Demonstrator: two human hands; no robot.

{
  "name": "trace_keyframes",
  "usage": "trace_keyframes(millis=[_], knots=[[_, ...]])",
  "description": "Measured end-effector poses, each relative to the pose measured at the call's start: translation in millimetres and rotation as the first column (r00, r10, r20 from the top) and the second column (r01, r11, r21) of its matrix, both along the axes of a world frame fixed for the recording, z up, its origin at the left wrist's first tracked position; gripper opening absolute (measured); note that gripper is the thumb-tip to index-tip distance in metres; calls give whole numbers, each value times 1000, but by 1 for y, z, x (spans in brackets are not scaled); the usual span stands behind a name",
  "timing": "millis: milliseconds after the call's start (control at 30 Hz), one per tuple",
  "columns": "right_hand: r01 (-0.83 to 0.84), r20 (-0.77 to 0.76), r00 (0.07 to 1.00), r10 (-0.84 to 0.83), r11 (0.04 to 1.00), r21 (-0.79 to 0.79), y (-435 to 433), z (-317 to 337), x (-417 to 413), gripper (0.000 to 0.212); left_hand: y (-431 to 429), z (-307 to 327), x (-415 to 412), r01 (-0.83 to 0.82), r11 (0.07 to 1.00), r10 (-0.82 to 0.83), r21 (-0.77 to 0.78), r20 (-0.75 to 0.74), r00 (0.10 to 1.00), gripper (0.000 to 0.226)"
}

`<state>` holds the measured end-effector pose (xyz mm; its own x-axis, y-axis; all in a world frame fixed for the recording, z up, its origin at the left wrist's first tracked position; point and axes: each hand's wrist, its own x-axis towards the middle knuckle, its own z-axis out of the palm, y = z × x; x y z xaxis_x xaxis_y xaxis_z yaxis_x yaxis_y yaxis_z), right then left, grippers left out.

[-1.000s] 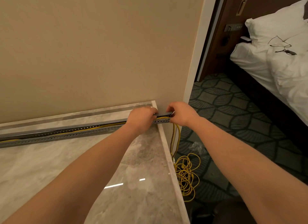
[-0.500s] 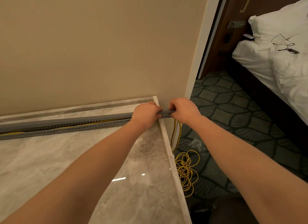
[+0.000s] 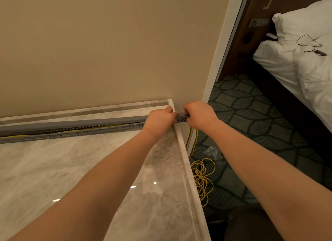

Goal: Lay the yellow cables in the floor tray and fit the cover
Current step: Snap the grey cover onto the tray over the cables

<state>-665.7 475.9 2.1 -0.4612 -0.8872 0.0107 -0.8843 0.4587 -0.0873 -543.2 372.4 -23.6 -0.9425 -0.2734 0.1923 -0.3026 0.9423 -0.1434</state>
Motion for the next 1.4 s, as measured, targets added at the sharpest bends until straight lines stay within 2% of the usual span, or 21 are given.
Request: trace_keyframes(millis=[200, 333, 433, 500, 567, 700, 767, 900, 1133, 1300, 1400], knots=[[-46, -142, 989, 44, 999, -8, 7, -11, 10, 12, 3, 3, 2, 8, 1000, -7, -30, 32, 999, 31], [-15, -96, 995, 14, 1000, -7, 1, -9, 10, 21, 5, 6, 1, -30, 999, 31, -34, 52, 998, 16], [7, -9, 1000, -6, 989, 149, -14, -7, 11, 28, 4, 1, 0, -41, 999, 41, -7, 12, 999, 17], [0, 0, 1000, 1, 963, 269, -25, -10, 12, 20, 3, -2, 2, -56, 998, 56, 40, -20, 998, 20], [-3, -13, 1000, 8, 946, 325, -36, -12, 11, 12, 2, -4, 4, -61, 992, 67, 108, -59, 996, 22], [-34, 98, 995, -11, 897, 442, -48, -11, 3, 27, -3, -7, 6, -53, 978, 80, 201, -126, 989, 24], [-51, 132, 991, -6, 905, 423, -47, -16, 0, 27, -5, -9, 7, -51, 974, 88, 223, -159, 983, 27], [-68, 59, 997, 51, 936, 346, -41, -26, -2, 16, -6, -13, 12, 6, 978, 41, 210, -218, 975, 31], [-80, -17, 996, 90, 948, 309, -39, -31, -1, 14, -5, -9, 15, 146, 987, -106, 71, -395, 913, 16], [-79, -45, 994, 95, 959, 272, -38, -35, -2, 14, -5, -15, 15, 145, 988, -109, 52, -428, 897, 14], [-82, -57, 993, 99, 966, 244, -35, -37, -2, 4, -5, -20, 15, 148, 986, -102, 74, -428, 898, 15]])
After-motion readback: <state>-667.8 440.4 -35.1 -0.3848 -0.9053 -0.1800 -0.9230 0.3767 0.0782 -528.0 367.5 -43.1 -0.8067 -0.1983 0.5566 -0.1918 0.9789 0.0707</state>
